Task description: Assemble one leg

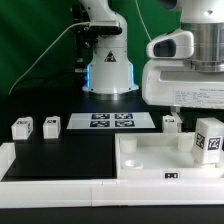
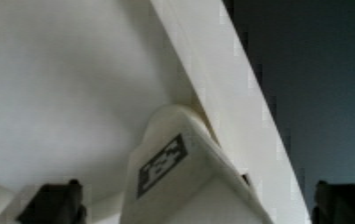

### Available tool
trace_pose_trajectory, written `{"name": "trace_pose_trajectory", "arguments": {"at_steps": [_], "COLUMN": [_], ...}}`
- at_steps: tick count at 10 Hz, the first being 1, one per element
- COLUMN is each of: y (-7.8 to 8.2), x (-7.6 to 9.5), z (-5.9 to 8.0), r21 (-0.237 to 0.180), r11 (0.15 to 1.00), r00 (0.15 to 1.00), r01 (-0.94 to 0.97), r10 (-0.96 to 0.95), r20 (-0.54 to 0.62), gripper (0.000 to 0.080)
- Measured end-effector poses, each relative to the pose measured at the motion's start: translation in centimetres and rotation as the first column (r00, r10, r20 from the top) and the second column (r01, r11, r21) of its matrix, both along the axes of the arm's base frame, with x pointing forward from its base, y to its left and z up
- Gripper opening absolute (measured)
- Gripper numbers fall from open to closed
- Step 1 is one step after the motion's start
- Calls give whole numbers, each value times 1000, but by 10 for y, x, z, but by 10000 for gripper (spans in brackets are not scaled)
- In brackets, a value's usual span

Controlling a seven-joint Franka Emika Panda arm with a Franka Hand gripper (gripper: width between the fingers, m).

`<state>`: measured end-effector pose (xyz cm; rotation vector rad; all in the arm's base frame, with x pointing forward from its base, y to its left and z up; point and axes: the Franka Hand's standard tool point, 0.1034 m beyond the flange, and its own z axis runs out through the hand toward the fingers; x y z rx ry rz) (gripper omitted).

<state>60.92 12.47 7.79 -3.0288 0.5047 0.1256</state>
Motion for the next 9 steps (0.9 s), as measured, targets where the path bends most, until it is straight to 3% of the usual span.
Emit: {"name": "trace_pose_trajectory", "arguments": {"at_steps": [4, 6, 8, 9], "y": [-3, -4, -4, -5], "x": [1, 2, 2, 2], "z": [0, 0, 0, 0], "r21": [19, 21, 21, 19], "r11": [913, 907, 906, 907], "r00": [913, 906, 906, 906], "r01": [-407, -421, -422, -422], "r10": [406, 420, 421, 420], "r20": [40, 46, 46, 46], "gripper": [649, 649, 389, 389]}}
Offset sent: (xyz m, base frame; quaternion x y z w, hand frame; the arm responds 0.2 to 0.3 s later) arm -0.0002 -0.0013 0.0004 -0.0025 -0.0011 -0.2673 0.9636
